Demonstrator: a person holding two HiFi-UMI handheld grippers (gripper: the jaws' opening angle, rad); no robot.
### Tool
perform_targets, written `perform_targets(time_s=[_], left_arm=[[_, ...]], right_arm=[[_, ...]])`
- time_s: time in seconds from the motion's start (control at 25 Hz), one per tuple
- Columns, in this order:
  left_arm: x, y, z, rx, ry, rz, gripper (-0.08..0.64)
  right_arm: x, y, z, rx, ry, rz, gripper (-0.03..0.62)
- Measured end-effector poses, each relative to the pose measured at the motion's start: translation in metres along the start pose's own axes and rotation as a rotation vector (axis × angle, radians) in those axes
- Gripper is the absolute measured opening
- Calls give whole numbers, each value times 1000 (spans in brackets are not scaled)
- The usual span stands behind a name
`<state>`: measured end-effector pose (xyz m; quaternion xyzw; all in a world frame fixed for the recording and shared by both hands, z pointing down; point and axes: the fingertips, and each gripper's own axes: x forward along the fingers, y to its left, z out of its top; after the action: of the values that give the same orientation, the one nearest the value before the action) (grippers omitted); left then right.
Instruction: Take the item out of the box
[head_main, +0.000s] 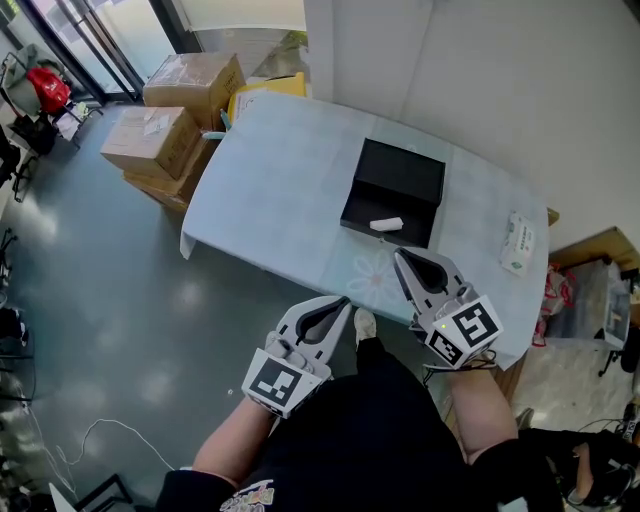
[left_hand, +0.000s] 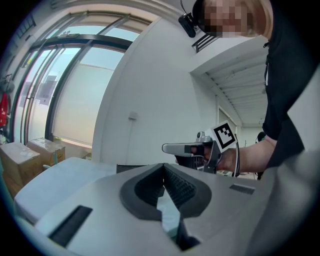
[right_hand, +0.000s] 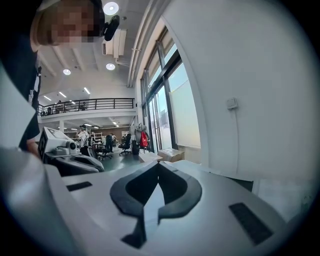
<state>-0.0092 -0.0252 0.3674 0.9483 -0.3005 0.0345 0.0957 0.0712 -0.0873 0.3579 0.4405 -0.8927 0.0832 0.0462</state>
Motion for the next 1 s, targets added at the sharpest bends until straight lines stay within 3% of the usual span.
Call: perform_targets(time_s=[0.6, 1.0], left_arm=[[73, 10, -5, -33, 26, 3, 8], [110, 27, -15, -78, 42, 23, 9]], right_arm=[[34, -85, -21, -16, 86, 53, 9], [74, -132, -56, -76, 231, 128, 9]])
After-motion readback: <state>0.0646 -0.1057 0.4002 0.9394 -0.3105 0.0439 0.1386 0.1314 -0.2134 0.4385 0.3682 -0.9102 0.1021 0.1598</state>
